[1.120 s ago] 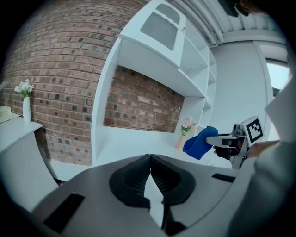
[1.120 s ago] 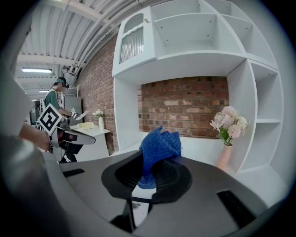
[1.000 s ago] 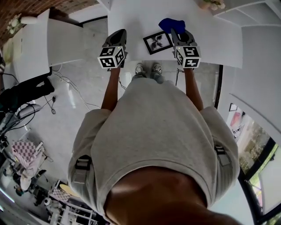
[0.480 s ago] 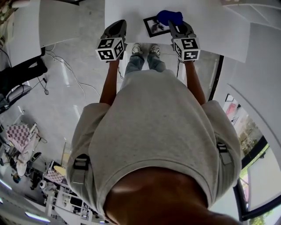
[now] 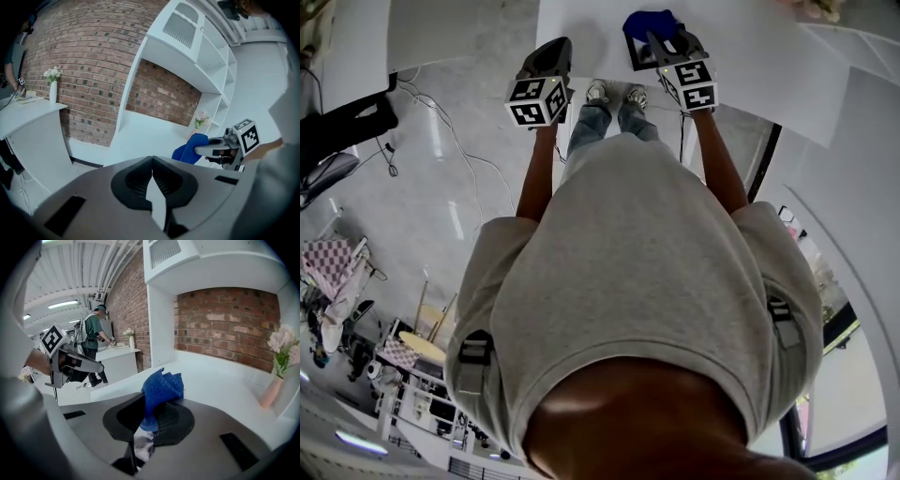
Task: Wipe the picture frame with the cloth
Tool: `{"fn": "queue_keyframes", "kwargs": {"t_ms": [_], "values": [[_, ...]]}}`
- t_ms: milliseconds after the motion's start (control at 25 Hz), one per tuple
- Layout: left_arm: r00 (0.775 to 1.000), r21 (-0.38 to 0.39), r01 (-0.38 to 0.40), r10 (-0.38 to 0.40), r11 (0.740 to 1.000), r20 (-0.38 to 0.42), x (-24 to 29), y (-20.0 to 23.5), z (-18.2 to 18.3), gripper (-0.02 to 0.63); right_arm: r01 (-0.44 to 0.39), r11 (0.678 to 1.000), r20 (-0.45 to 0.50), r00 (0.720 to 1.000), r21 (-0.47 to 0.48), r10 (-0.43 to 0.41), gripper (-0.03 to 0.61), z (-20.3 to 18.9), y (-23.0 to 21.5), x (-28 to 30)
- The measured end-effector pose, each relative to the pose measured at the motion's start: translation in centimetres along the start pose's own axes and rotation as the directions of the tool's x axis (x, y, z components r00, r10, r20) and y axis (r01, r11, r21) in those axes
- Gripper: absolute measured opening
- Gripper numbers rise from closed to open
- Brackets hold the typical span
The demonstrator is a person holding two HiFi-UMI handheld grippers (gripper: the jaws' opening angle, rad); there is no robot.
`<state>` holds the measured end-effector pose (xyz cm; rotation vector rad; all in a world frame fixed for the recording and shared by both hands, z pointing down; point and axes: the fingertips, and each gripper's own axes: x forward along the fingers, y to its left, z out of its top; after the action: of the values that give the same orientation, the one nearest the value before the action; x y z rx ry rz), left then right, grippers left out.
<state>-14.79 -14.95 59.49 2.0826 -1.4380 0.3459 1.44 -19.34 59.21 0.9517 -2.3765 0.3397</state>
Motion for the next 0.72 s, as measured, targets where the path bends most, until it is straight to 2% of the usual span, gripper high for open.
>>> {"fn": "queue_keyframes", "kwargs": {"t_ms": [360, 720], "values": [[0.999, -0.022, -0.046, 0.046, 0.999, 0.014, -1.4, 2.3, 0.2, 0.017, -0.045, 0.998, -0.039, 0.998, -0.037, 0.044, 0.055, 0.2, 1.3, 3.1], [1.000, -0.014, -0.010, 0.010, 1.000, 0.005, -0.6, 1.1, -0.2, 0.017, -0.052, 0.998, -0.087, 0.995, -0.021, 0.050, 0.055, -2.7, 2.6, 2.0]]}}
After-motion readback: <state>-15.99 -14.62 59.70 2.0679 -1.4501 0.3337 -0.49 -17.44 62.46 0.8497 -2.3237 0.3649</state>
